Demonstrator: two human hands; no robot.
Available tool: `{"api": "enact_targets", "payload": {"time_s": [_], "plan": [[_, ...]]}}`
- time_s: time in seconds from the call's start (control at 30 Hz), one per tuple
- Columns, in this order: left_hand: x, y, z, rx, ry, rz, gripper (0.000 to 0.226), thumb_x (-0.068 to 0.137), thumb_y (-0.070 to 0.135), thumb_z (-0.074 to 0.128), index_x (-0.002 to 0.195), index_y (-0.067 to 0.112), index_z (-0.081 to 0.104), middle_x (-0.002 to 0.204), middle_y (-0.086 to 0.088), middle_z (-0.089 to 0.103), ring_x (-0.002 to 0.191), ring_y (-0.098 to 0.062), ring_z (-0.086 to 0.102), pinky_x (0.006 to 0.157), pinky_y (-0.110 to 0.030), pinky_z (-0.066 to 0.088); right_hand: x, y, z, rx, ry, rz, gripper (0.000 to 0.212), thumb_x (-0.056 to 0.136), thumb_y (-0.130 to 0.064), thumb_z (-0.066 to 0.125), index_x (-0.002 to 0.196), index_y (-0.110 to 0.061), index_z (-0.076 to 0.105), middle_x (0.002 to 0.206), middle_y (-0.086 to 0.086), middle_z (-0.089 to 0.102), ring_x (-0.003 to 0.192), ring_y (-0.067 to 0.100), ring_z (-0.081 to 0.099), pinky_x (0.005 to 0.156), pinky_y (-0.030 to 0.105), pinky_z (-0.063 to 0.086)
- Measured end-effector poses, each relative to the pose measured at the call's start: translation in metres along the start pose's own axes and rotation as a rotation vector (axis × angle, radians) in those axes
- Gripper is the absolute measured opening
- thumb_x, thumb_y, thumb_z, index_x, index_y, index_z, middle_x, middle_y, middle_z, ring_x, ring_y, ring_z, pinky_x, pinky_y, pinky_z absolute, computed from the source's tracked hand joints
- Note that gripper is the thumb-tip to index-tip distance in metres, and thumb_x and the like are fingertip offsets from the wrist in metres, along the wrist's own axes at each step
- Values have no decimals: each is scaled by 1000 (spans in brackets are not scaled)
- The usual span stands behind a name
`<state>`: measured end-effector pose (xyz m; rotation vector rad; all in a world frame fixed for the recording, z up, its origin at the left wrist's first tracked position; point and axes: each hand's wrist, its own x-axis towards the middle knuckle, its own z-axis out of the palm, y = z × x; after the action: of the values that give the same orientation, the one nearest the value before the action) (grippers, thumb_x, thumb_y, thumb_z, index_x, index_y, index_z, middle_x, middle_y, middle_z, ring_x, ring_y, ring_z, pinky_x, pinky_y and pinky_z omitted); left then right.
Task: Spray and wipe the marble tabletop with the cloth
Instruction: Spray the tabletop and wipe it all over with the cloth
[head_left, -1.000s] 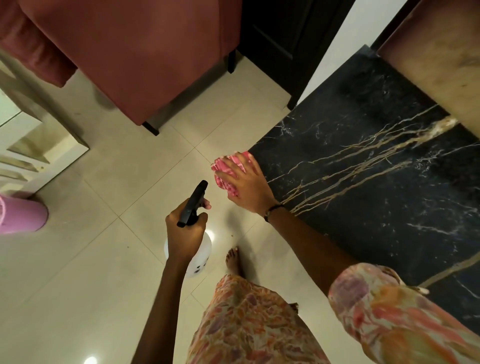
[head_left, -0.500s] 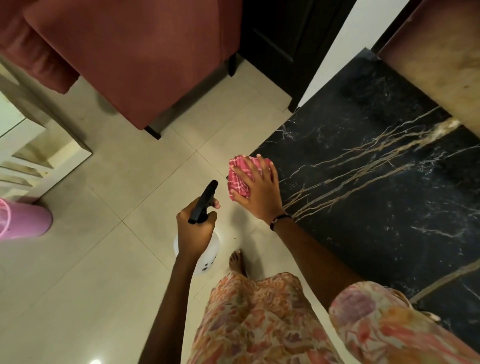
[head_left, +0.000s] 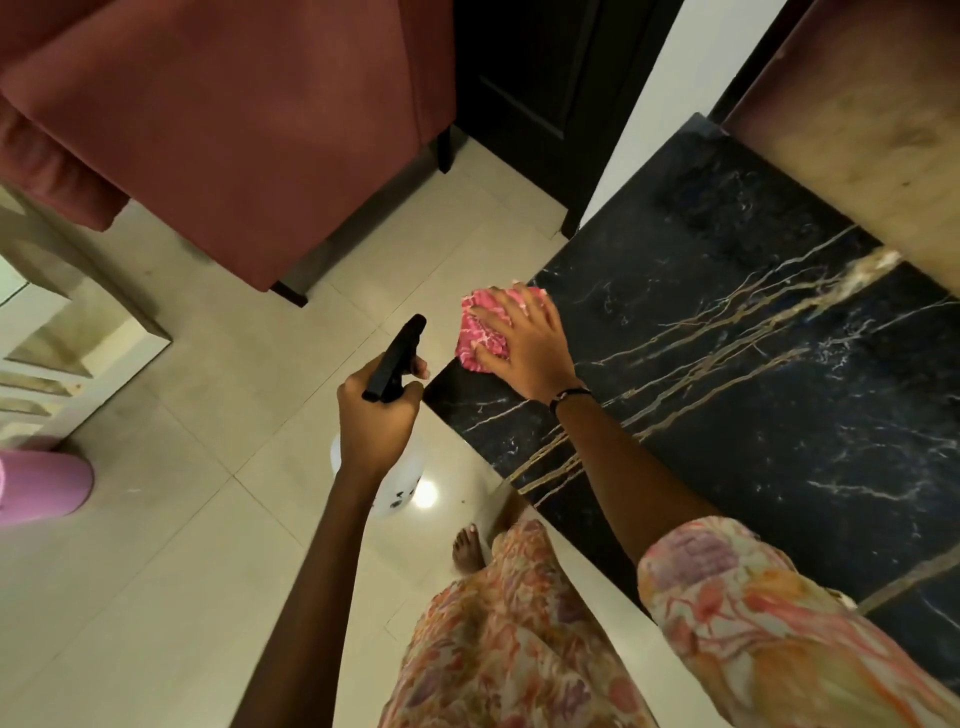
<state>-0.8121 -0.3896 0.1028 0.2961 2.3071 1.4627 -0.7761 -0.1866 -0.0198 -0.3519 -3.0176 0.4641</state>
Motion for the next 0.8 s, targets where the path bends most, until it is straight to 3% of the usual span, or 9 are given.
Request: {"api": "enact_targets", "payload": {"time_s": [0.13,0.3,0.43,0.57,0.67,0.8], "plan": [[20,24,27,-14,-31,15,33,76,-13,51,88,16,64,85,-11,67,48,-7,47,51,-16,39,17,51,-15,-50,36,75,55,90,-52,54,138,-25,50,150,6,43,142,32,32,118,52,15],[57,59,67,-19,-98,48,45,73,-12,51,84,31,62,82,-14,67,50,-19,43,53,-28,38,49,105,-31,-69,73,189,57,89,-52,53,141,-28,47,151,5,41,142,32,30,118,52,14],[88,83,101,1,-158,100,55,74,-11,52,82,42,59,83,-11,67,49,-17,42,51,-22,37,77,161,-48,-72,121,275,60,89,-53,51,143,-30,43,153,5,39,143,33,28,119,52,14],[119,99,140,19,-187,137,29,75,-10,54,83,15,66,84,-3,69,51,-2,50,60,-21,40,111,227,-67,-94,162,435,65,88,-58,41,147,-32,35,155,5,34,145,33,22,119,49,8],[138,106,167,3,-213,155,33,77,-10,54,87,20,65,86,8,68,54,3,55,65,-13,42,130,271,-76,-106,202,557,67,87,-59,39,148,-30,34,154,6,34,145,33,22,120,50,9],[148,112,194,-46,-248,160,34,78,-12,54,94,15,66,87,5,69,57,2,60,66,-7,44,154,307,-85,-136,226,649,65,91,-60,34,149,-31,32,155,7,32,145,34,21,119,52,10]]}}
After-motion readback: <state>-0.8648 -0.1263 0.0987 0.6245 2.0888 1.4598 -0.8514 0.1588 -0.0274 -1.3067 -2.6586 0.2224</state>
